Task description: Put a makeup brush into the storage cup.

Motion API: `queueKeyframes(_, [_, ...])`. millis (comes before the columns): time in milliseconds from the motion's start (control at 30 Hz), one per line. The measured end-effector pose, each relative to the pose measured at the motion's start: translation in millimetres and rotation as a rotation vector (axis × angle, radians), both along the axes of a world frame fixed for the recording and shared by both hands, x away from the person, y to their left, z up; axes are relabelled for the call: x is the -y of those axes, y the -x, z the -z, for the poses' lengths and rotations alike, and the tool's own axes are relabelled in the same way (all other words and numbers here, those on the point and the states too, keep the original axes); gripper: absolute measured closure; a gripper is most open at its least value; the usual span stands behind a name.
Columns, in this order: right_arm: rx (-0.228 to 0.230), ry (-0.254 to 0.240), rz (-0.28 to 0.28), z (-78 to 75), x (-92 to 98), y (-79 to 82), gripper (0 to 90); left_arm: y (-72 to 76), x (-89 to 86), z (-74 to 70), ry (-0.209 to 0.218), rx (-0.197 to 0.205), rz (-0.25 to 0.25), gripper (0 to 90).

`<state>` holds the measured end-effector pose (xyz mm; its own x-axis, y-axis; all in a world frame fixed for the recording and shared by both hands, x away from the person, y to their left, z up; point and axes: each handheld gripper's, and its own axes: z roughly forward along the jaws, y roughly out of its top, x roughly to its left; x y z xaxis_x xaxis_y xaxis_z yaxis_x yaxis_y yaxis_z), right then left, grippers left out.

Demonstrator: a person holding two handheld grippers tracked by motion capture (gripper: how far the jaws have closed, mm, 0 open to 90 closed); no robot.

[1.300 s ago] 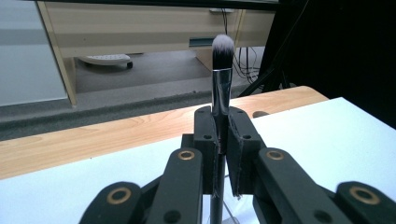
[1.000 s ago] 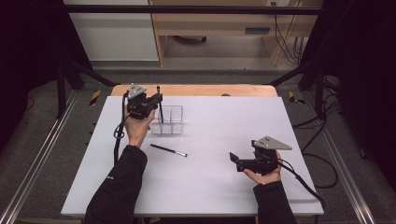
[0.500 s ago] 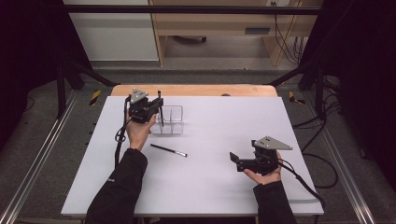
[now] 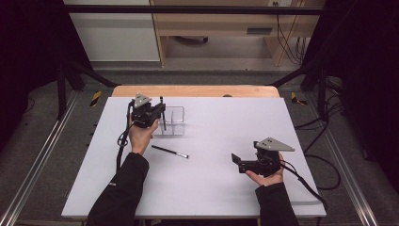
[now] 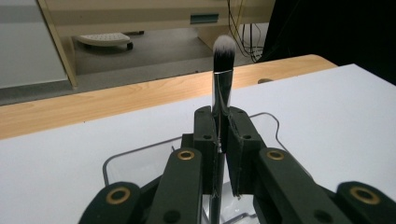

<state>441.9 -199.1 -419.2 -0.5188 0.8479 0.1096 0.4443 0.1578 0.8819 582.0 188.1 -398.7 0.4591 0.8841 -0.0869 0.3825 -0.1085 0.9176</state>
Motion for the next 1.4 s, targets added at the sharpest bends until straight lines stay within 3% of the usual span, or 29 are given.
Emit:
queueKeyframes(233, [-0.001, 0.0, -0.002, 0.0, -0.1, 0.3, 2.8, 0.8, 0.4, 2.4, -0.021, -0.011, 0.007, 81.6])
queueKeyframes(533, [0.002, -0.002, 0.001, -0.7, 0.4, 0.7, 2.8, 10.3, -6.1, -7.1, -0.007, 0.01, 0.01, 64.8])
queueKeyframes(867, [0.012, -0.005, 0.005, -3.1, 2.4, 1.8, 2.6, 34.4, -23.4, -17.7, 0.004, 0.046, 0.04, 43.1])
queueKeyframes(1000, [0.022, -0.009, 0.006, -4.8, 3.9, 2.6, 2.5, 47.2, -26.8, -17.5, -0.018, 0.053, 0.058, 35.3])
queueKeyframes(1167, [0.026, -0.012, 0.004, -5.8, 4.9, 3.1, 2.5, 63.4, -30.8, -15.5, -0.012, 0.057, 0.064, 25.6])
queueKeyframes(1400, [0.029, -0.013, 0.006, -6.6, 5.7, 3.6, 2.5, 83.0, -35.7, -15.6, -0.012, 0.055, 0.098, 19.0])
